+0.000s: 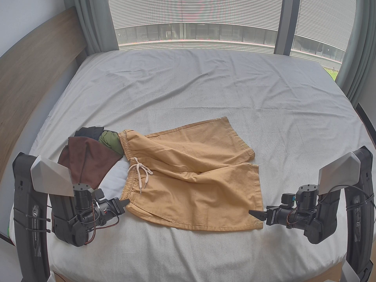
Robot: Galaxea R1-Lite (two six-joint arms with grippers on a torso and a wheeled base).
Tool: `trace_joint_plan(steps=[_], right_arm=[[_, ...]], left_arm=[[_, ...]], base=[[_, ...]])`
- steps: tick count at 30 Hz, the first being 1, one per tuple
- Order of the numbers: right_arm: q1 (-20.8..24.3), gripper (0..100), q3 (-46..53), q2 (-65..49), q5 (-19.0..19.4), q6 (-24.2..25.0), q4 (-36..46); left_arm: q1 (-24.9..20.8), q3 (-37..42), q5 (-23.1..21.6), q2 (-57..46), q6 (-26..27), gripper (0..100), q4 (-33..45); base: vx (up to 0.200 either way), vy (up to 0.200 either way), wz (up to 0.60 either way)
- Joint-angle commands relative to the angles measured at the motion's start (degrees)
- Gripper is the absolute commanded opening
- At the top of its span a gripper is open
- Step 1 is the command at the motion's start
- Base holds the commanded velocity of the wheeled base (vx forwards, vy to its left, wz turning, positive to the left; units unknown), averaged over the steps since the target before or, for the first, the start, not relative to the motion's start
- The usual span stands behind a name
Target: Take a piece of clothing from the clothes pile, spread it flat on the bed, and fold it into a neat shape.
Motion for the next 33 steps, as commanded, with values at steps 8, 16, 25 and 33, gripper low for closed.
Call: trace_joint_plan(steps=[8,16,25,33], right_arm=[[0.8,100,2.36,1.5,2.2,0.47,0.3],[1.07,100,5.18,0.71,6.86,0.65,0.21],[1.07,100,4.39,1.41,7.12,0.65,0.21],[1.15,0,4.3,1.5,7.12,0.65,0.21]], left_arm=[[0.09,-0.12,-0.01,-0.06,0.02,0,-0.01],[0.26,-0.21,-0.01,-0.06,0.02,0,-0.01],[0.26,-0.29,-0.01,-0.06,0.02,0,-0.01],[0.44,-0.47,-0.01,-0.06,0.11,0,-0.01]], base=[[0.0,0.0,0.0],[0.0,0.0,0.0],[0.0,0.0,0.0],[0.0,0.0,0.0]])
